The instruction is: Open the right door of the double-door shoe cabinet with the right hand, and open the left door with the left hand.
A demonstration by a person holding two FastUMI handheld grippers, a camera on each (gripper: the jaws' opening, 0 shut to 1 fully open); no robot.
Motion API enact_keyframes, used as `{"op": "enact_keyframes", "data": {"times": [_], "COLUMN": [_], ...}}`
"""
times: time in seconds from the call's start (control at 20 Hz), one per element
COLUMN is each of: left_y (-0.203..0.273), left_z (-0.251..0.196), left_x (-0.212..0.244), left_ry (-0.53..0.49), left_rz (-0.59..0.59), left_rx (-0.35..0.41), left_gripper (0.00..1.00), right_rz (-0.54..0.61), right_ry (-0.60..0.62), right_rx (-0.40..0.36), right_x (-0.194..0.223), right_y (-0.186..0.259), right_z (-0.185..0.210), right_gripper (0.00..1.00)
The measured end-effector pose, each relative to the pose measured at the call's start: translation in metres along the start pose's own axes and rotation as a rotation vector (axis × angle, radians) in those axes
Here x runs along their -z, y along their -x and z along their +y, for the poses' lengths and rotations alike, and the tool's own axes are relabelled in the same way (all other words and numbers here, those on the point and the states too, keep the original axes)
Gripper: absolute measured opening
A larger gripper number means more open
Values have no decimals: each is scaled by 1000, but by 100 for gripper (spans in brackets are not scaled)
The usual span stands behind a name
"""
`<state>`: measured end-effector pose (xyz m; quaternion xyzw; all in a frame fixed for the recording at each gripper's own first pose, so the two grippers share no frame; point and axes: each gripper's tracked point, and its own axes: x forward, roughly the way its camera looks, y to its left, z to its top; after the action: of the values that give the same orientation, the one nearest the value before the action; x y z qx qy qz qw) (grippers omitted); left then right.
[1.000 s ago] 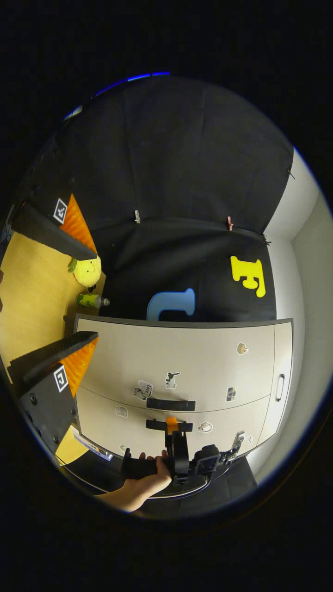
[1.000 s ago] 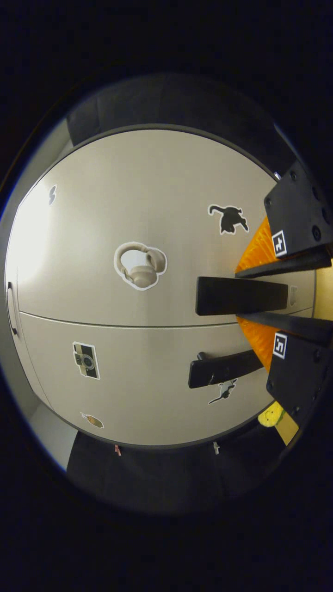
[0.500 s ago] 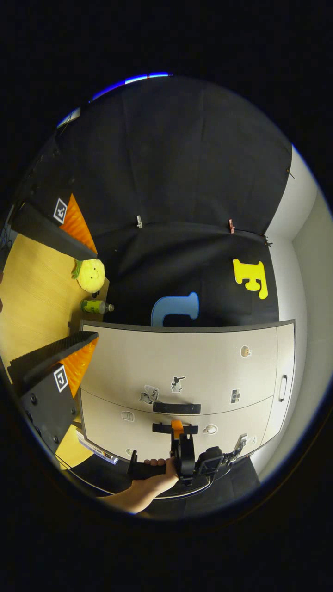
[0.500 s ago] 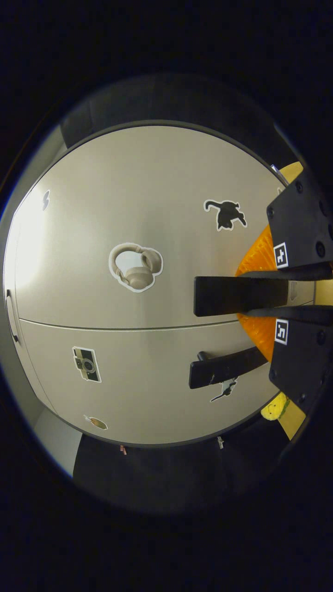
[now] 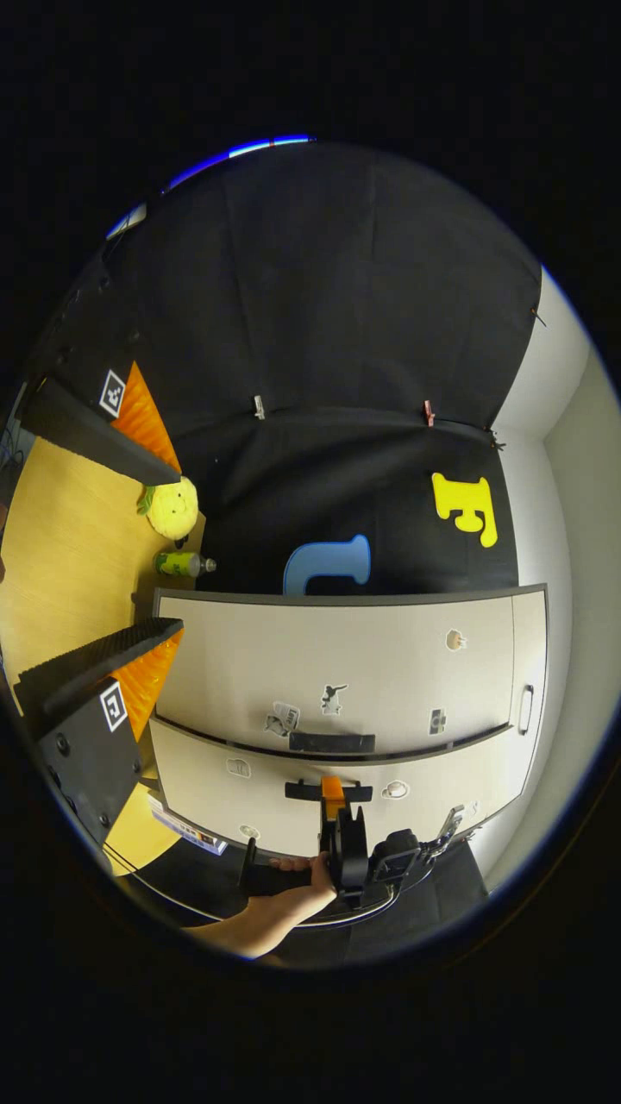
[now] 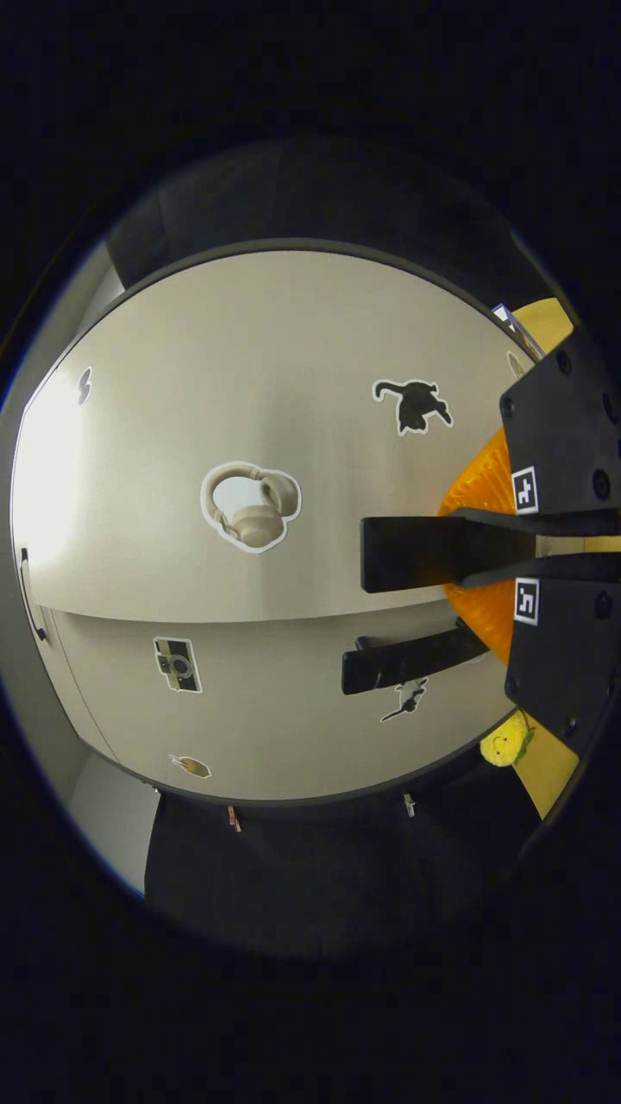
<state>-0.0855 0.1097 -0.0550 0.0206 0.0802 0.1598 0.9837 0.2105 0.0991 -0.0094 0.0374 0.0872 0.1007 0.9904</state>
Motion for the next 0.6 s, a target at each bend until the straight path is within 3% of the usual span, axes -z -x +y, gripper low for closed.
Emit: {"op": "enact_keyframes", "data": {"times": [0.2,0.6], "left_y": [-2,-15], "left_z": [-19,-59], "left_x": [2,-1], "left_ry": [4,-32], "left_rz": [11,5], "left_rx": [49,142], "left_gripper": [95,95], "right_rz": [8,5], "right_ry": [-5,8], "right_rx": [-54,-57], "right_x": [-4,-7], "right_y": [12,37], "right_z": [-1,-13], "right_gripper": [12,12]}}
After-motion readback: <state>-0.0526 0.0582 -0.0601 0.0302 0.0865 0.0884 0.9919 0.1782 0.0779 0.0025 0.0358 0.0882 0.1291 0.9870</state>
